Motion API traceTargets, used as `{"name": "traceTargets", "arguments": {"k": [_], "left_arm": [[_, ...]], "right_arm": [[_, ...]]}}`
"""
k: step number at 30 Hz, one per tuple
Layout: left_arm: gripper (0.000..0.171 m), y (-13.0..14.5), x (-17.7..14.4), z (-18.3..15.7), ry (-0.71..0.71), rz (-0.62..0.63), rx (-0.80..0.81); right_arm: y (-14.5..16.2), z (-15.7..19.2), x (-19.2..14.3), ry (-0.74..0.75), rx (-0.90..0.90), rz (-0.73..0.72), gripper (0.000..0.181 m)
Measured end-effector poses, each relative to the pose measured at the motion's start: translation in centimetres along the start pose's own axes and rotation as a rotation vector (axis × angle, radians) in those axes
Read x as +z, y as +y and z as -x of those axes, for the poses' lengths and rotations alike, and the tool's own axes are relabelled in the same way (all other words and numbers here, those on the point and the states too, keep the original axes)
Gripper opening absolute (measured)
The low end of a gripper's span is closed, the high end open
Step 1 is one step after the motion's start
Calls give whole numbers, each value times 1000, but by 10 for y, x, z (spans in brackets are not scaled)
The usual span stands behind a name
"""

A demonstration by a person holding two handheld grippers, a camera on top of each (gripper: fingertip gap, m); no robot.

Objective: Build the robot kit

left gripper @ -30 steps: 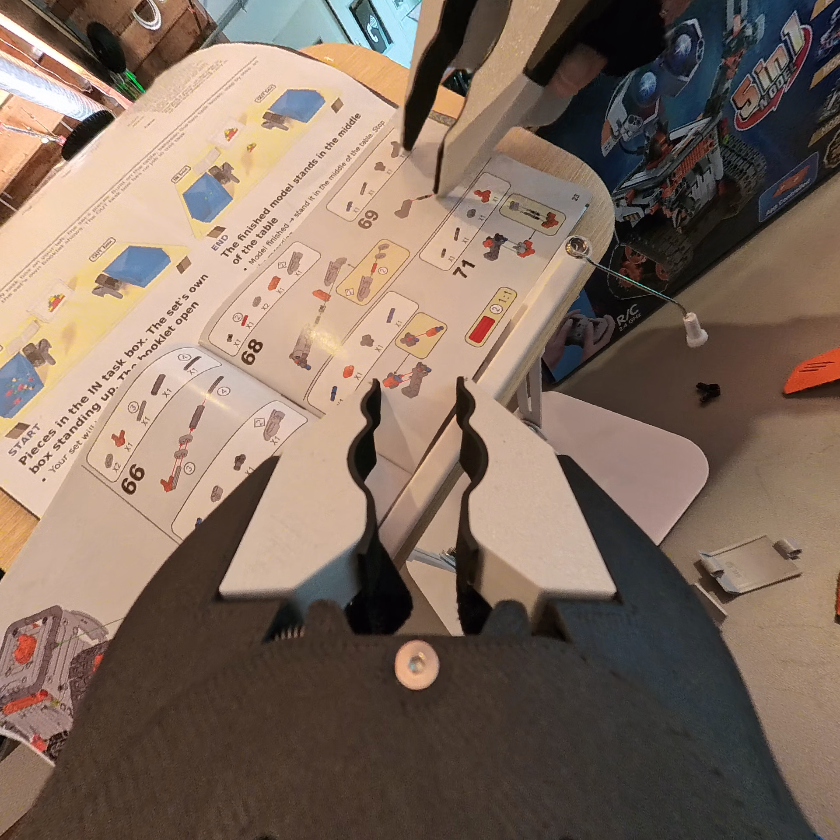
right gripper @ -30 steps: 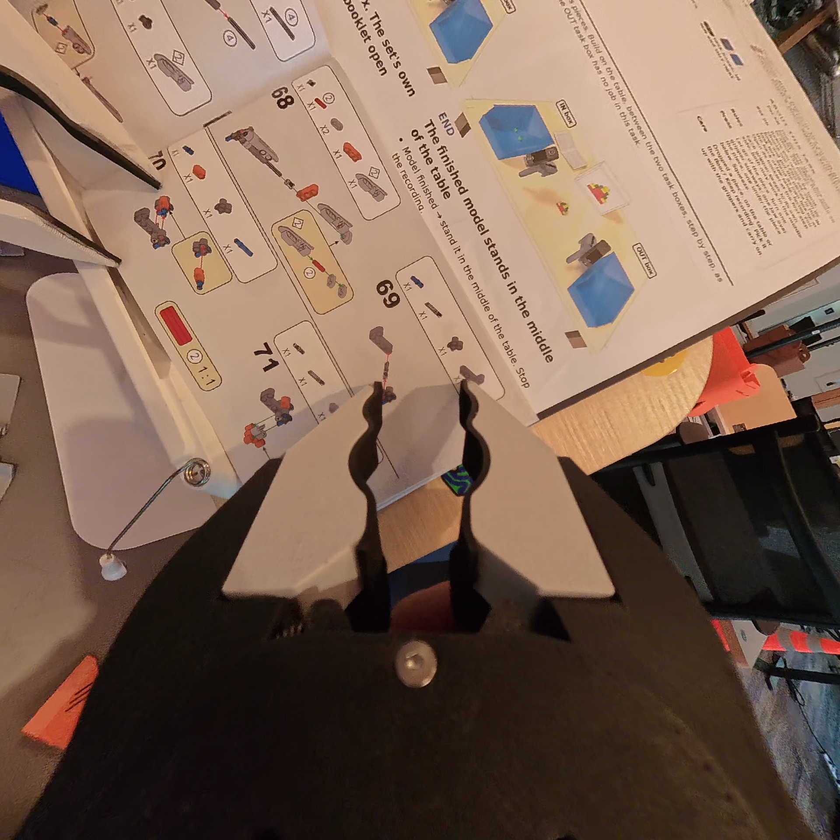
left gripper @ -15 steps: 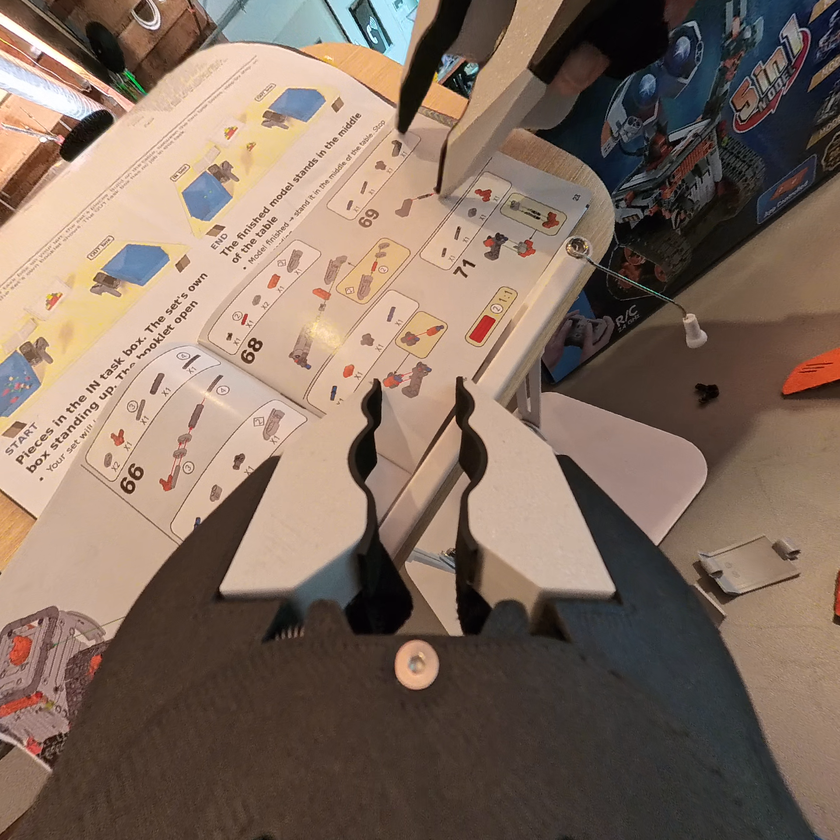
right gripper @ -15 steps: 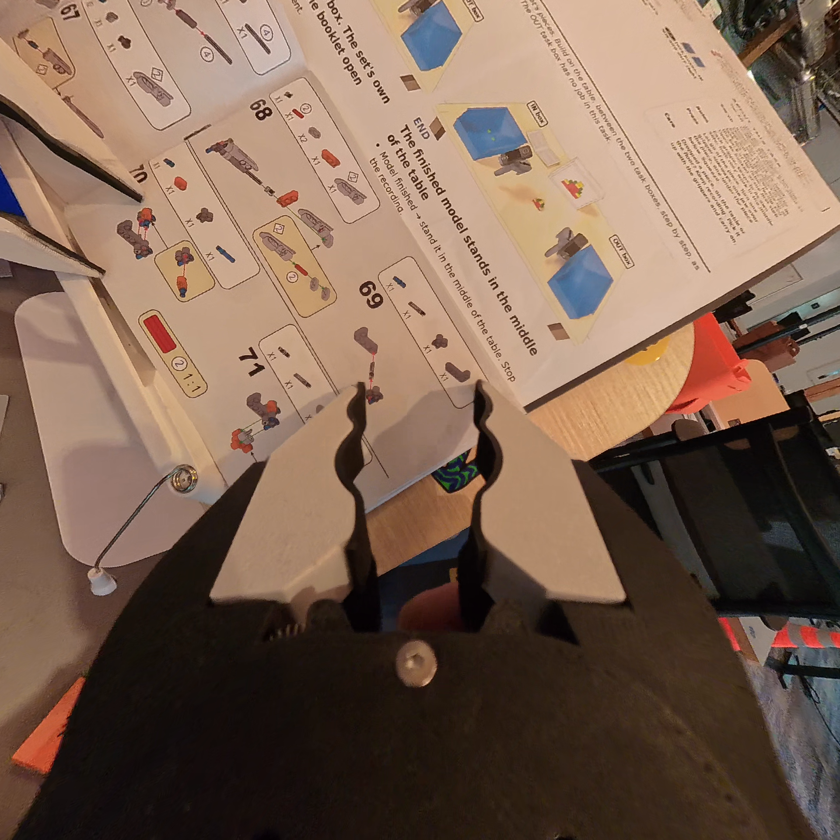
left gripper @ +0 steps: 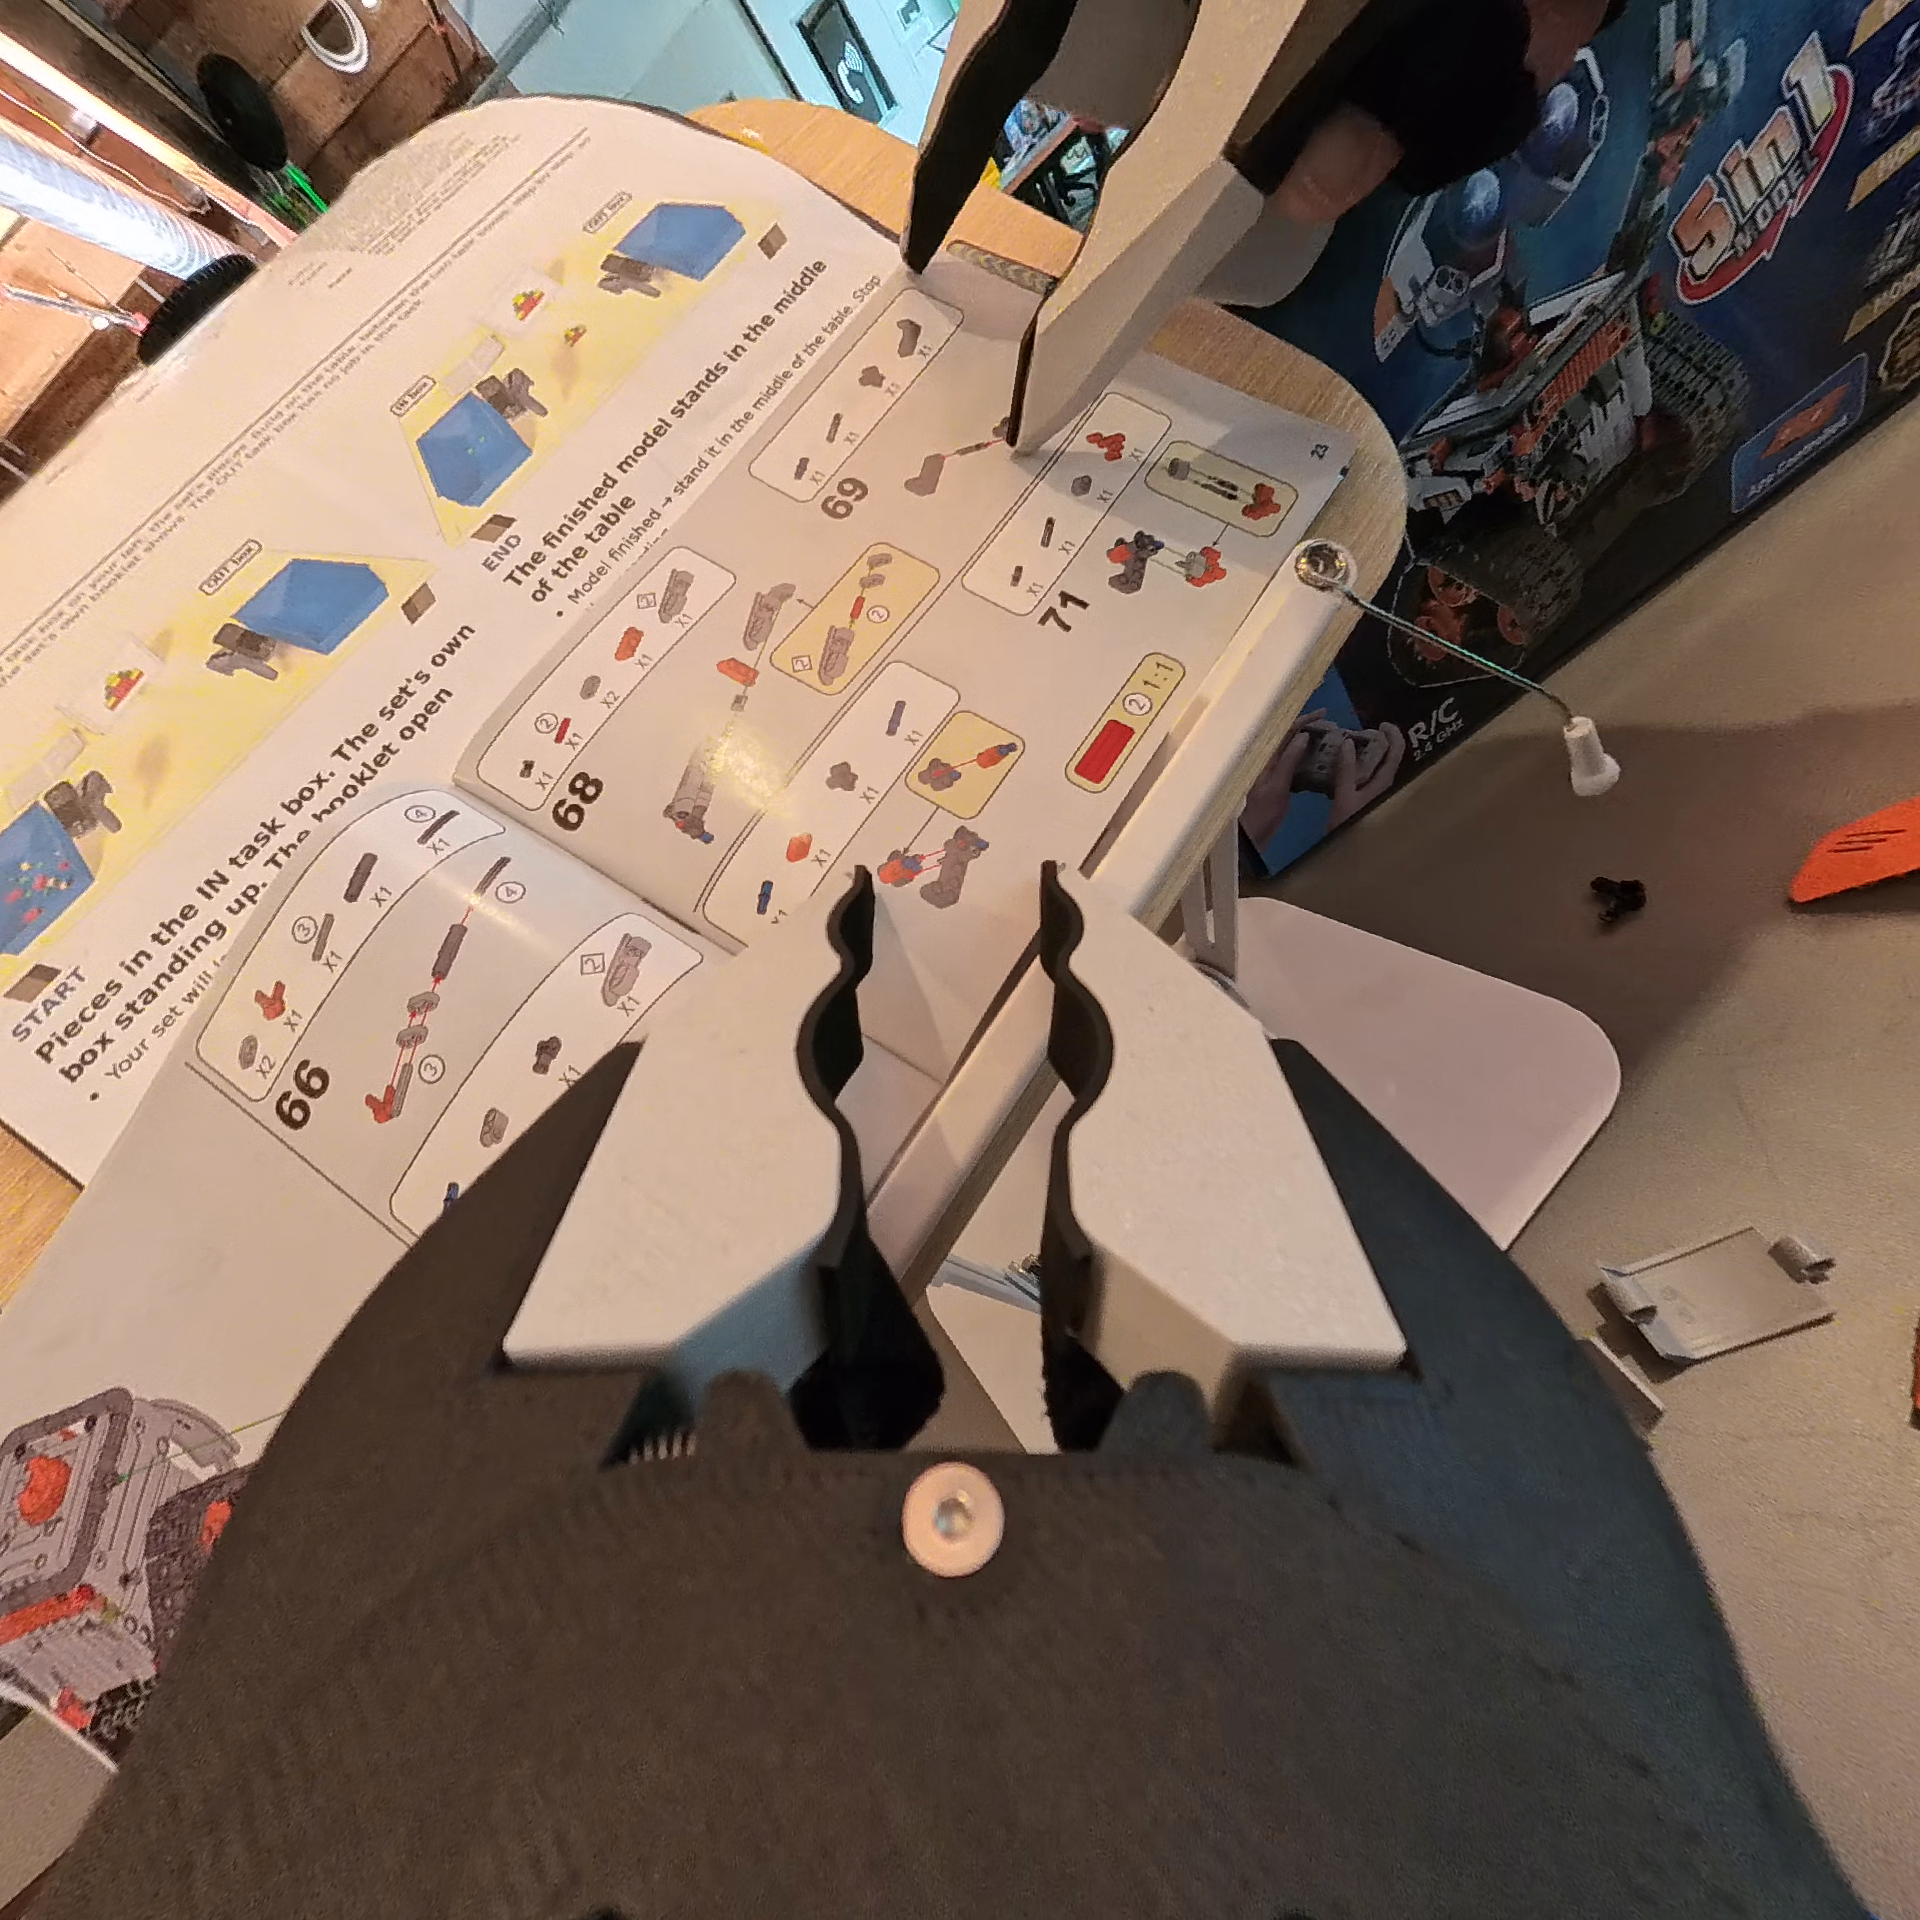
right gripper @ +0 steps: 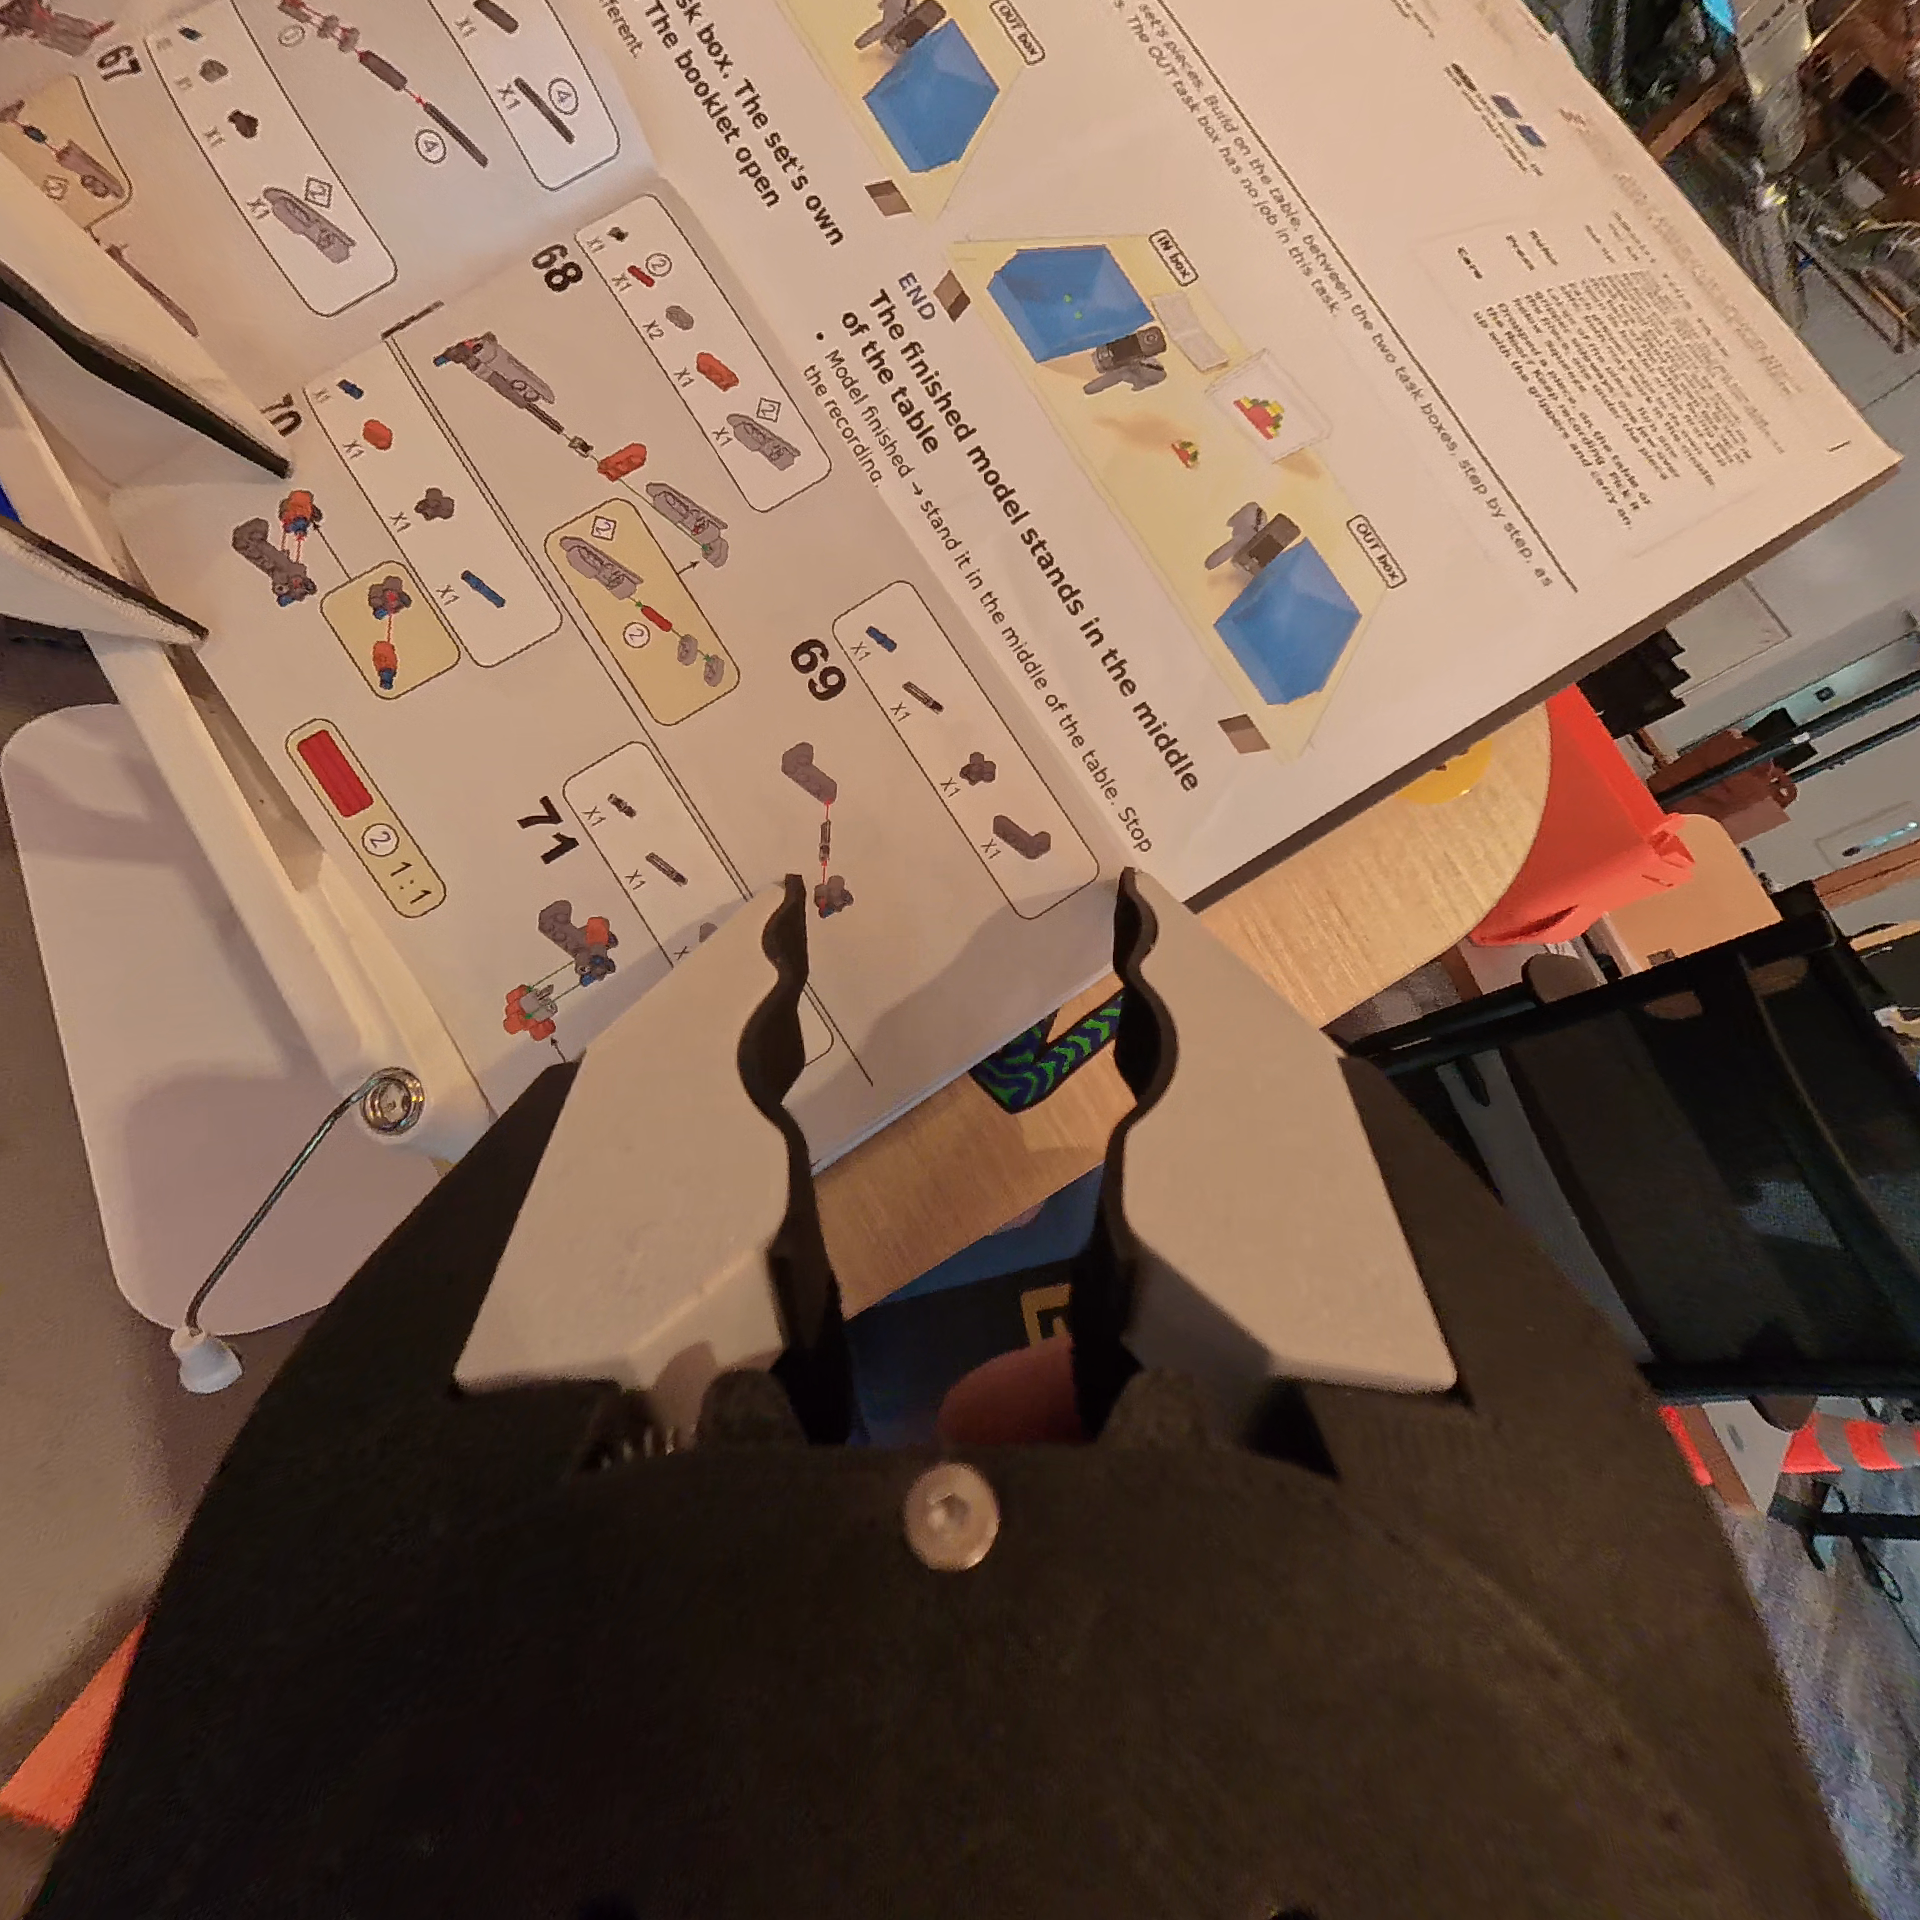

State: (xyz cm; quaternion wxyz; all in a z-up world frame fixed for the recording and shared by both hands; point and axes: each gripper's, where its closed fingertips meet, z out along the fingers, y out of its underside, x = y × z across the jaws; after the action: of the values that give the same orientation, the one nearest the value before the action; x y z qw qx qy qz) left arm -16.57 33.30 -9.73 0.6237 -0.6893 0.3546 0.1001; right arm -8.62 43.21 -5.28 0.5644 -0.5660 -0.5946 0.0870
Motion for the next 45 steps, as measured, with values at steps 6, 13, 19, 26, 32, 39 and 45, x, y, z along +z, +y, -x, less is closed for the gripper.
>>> {"name": "traceTargets", "arguments": {"k": [6,13,19,26,32,39,45], "left_arm": [[30,0,0,1,-2,-1,-2],[30,0,0,0,-2,2,-4],[30,0,-1,-1,2,4,4],[30,0,0,0,2,2,3],[29,0,0,0,3,2,2],[29,0,0,0,2,2,-4],[29,1,0,-1,7,4,4]], "right_arm": [[-2,3,3,-12,-7,-2,30],[-3,17,3,-57,-24,-7,0],[-2,0,-2,6,5,-16,47],[-1,-5,-1,32,13,-28,55],[1,-6,0,38,40,-36,58],[0,0,2,22,10,-26,30],[-6,14,-5,-28,-14,-41,12]]}}
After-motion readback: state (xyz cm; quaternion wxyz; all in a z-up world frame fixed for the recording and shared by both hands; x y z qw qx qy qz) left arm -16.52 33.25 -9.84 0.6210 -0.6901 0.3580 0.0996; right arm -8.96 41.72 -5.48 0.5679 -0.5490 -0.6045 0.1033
